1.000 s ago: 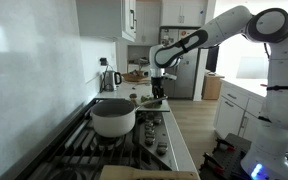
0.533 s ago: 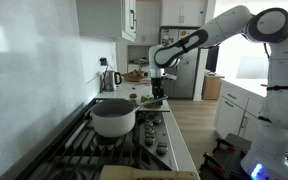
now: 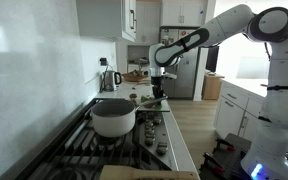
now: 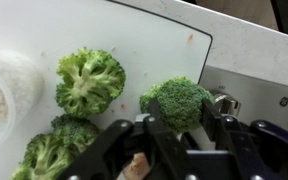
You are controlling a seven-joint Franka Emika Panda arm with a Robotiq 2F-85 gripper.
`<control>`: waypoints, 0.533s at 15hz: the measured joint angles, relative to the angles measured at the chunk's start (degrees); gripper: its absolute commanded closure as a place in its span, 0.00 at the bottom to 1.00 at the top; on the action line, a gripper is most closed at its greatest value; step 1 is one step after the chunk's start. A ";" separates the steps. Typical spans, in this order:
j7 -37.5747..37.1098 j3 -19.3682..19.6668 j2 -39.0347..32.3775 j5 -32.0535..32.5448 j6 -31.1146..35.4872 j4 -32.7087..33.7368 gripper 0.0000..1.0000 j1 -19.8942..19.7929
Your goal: Put a green object in the pot
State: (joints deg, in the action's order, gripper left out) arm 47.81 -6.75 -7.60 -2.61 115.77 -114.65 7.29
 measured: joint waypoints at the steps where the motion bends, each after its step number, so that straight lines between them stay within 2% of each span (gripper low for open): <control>1: -0.05 0.00 0.25 0.00 -0.10 0.00 0.92 -0.01; 4: -0.88 0.00 0.53 0.00 -0.13 0.00 0.96 -0.01; 8: -1.39 0.00 0.63 0.00 -0.14 0.02 0.95 -0.11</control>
State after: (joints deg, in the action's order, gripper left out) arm 46.42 -6.75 -6.97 -2.61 115.63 -114.63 7.18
